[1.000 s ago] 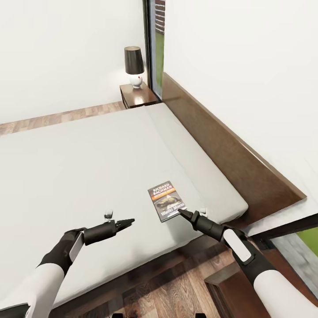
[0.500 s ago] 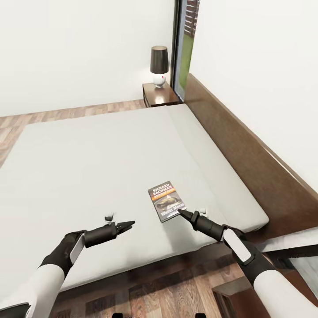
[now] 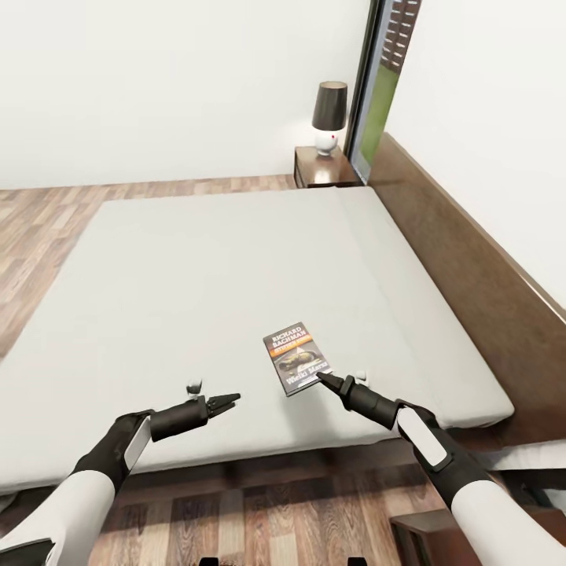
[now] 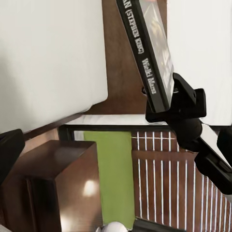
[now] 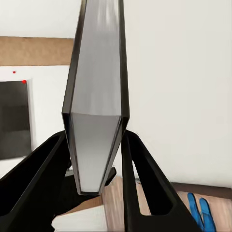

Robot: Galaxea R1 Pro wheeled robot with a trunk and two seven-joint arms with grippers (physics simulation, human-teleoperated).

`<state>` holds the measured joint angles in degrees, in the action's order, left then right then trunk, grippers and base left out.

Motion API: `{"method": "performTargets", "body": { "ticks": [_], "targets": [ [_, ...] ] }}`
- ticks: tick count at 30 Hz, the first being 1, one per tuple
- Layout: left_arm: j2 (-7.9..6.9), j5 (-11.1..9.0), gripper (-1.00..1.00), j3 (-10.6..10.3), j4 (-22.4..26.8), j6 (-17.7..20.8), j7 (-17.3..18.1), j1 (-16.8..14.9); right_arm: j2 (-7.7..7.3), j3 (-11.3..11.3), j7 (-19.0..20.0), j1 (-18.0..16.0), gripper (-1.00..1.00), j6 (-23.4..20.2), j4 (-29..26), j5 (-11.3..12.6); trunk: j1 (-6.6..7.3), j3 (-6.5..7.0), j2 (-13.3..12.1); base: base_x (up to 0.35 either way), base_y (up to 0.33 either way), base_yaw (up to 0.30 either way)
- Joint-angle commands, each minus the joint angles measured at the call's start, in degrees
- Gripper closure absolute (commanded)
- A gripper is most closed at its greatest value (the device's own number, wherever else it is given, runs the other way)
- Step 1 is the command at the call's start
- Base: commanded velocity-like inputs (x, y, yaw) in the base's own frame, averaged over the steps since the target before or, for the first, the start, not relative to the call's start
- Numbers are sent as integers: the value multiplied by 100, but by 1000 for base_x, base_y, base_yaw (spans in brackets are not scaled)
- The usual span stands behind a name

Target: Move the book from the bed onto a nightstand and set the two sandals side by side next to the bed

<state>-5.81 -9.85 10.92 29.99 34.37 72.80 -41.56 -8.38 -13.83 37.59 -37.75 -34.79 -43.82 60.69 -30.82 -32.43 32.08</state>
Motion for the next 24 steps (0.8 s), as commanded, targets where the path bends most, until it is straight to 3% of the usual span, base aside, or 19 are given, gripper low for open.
{"method": "performTargets", "body": {
  "ticks": [1,24],
  "targets": [
    [1,-8,-100,6,-2,57,15,-3,-6,-14,-5,-3,100,-36,-4,71,-2,-6,7,-9,0,294],
    [1,1,-100,-2,-2,53,13,-3,-5,-14,-6,-3,100,-36,-4,65,-2,-6,7,-1,0,295]
  ]
}}
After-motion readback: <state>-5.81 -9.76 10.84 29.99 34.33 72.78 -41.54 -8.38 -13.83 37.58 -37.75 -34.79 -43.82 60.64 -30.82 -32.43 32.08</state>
